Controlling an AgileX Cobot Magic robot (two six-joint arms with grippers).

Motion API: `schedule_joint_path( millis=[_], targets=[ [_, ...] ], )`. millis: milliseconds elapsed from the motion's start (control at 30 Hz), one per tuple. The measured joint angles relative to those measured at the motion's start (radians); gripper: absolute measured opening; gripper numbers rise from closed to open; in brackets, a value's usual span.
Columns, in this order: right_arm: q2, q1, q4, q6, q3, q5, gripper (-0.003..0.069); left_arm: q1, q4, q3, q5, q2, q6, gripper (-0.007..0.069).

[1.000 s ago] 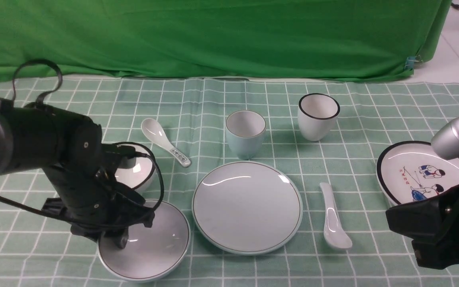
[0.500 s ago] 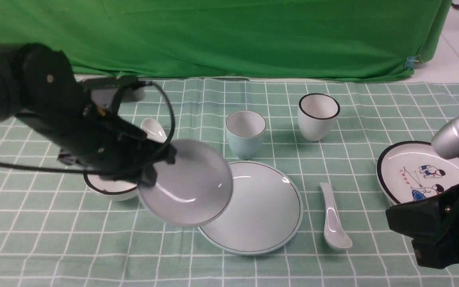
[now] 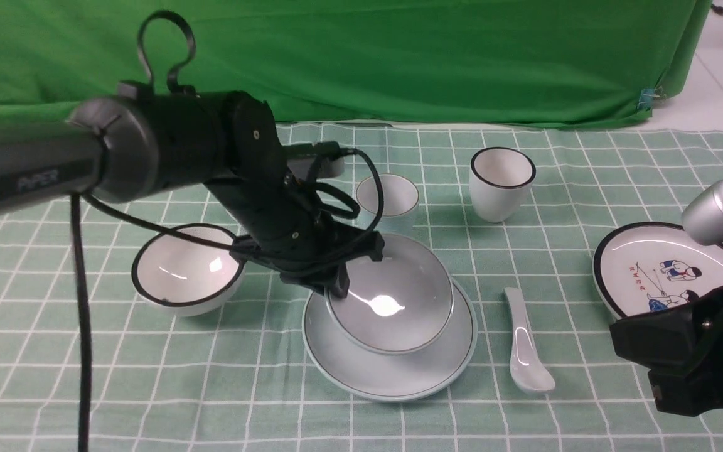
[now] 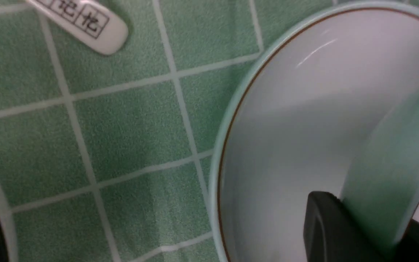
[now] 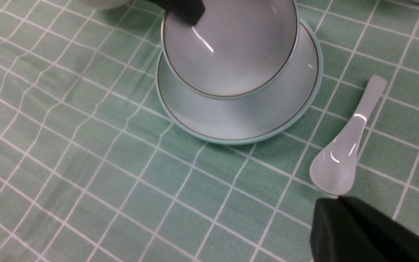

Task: Place the bowls on the plates on the blue tablecloth, put the cups on the bowls, and place the spoons in the cups.
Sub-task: 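Place the bowl on top of the plate with the left gripper, then grasp the light green cup by its rim with the left gripper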

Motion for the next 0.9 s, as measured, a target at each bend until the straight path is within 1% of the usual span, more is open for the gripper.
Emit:
schedule_joint_path(
  millis=[100,233,400,500,567,667,700,733,767,800,833,900],
  targets=[
    [0.000,0.000,-0.001,0.001,0.000,0.001,0.0035,0.000,-0.016,0.000,0.011,0.028,0.012,0.0029],
    [0.000,0.000,-0.001,0.001,0.000,0.003,0.0035,0.000,-0.018,-0.001,-0.014,0.030,0.021,0.0029],
    [0.000,0.000,-0.001,0.001,0.000,0.002,0.0035,0.000,-0.021,-0.001,-0.034,0.030,0.061,0.0054],
    [0.000,0.000,-0.001,0.001,0.000,-0.005,0.0035,0.000,-0.022,-0.001,-0.041,0.030,0.071,0.0117],
    [0.000,0.000,-0.001,0.001,0.000,-0.006,0.0039,0.000,-0.022,-0.001,-0.041,0.030,0.074,0.0177],
    [0.000,0.000,-0.001,0.001,0.000,-0.006,0.0045,0.000,-0.025,-0.007,-0.037,0.029,0.075,0.0304],
    [0.000,0.000,-0.001,0.001,0.000,-0.006,0.0045,0.000,-0.025,-0.009,-0.035,0.029,0.075,0.0311],
    [0.000,0.000,-0.001,0.001,0.000,-0.006,0.0048,0.000,-0.025,-0.031,-0.033,0.027,0.063,0.0370],
    [0.000,0.000,-0.001,0.001,0.000,-0.006,0.0048,0.000,-0.025,-0.034,-0.033,0.025,0.060,0.0376],
    [0.000,0.000,-0.001,0.001,0.000,-0.007,0.0052,0.000,-0.012,-0.070,-0.032,0.017,0.019,0.0419],
    [0.000,0.000,-0.001,0.001,0.000,-0.008,0.0052,0.000,-0.010,-0.070,-0.032,0.016,0.014,0.0419],
    [0.000,0.000,-0.001,0.001,0.000,-0.008,0.0054,0.000,0.021,-0.114,-0.038,0.009,-0.027,0.0444]
  ],
)
